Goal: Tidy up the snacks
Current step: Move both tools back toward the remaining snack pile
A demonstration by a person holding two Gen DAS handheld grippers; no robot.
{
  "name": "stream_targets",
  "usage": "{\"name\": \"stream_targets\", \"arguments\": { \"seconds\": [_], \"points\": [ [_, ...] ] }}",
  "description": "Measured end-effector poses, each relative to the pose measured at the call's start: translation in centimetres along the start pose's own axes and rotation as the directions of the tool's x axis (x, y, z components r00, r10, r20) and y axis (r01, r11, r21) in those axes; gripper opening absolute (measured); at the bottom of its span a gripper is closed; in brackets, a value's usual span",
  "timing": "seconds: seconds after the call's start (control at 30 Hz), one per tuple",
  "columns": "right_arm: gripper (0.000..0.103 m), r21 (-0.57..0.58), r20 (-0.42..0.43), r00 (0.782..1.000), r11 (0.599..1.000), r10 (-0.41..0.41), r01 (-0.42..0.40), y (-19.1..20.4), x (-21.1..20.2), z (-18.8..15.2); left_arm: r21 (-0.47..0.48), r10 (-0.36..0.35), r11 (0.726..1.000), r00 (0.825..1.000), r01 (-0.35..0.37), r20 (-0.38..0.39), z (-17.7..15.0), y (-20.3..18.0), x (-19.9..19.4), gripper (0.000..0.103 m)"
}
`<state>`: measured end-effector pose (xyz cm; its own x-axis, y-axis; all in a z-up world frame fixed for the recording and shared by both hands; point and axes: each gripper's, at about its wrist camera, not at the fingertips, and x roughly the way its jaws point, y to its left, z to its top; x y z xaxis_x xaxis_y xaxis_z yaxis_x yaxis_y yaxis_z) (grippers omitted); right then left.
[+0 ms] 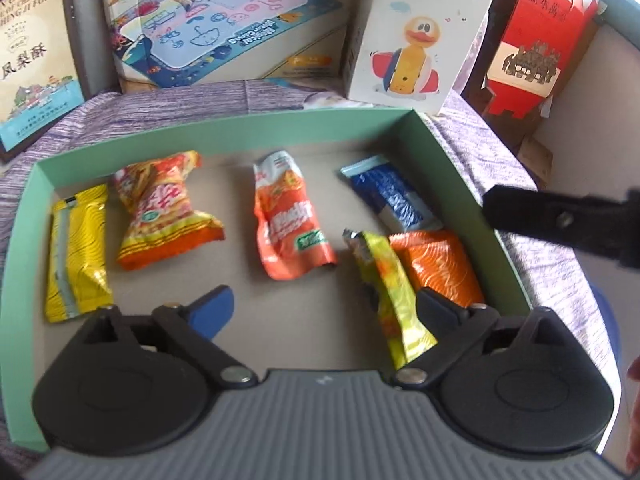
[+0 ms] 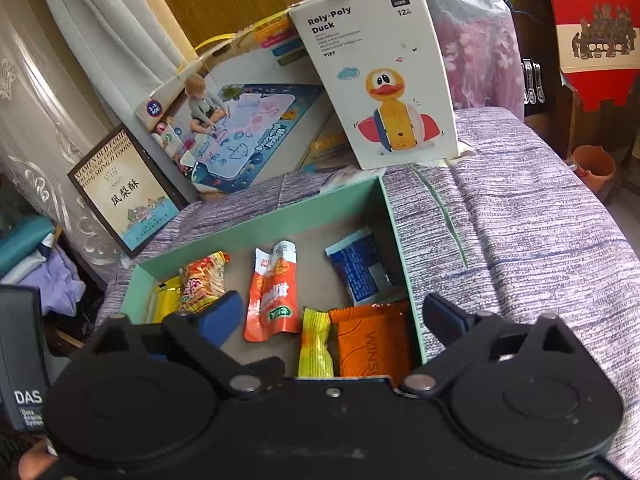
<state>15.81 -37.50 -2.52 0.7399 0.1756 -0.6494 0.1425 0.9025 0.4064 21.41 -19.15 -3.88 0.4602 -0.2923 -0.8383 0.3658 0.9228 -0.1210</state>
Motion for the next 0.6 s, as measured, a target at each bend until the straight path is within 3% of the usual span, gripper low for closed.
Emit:
{"name": "stream_targets", "arguments": {
  "seconds": [0.3, 0.6],
  "points": [
    [0.103, 0.02, -0.001, 0.999, 0.999, -0.032, 0.032, -0.6, -3.6, -2.2, 0.038, -0.008, 0.999, 1.0, 0.008, 0.005, -2.6, -0.3, -3.5, 0.103],
    [0.103, 0.043, -0.007, 0.998, 0.997, -0.062, 0.062, -2.7, -7.4, -5.4, 0.167, -0.024, 0.986, 0.999, 0.018, 0.031, -6.7, -3.6, -6.4, 0.103]
  ]
}}
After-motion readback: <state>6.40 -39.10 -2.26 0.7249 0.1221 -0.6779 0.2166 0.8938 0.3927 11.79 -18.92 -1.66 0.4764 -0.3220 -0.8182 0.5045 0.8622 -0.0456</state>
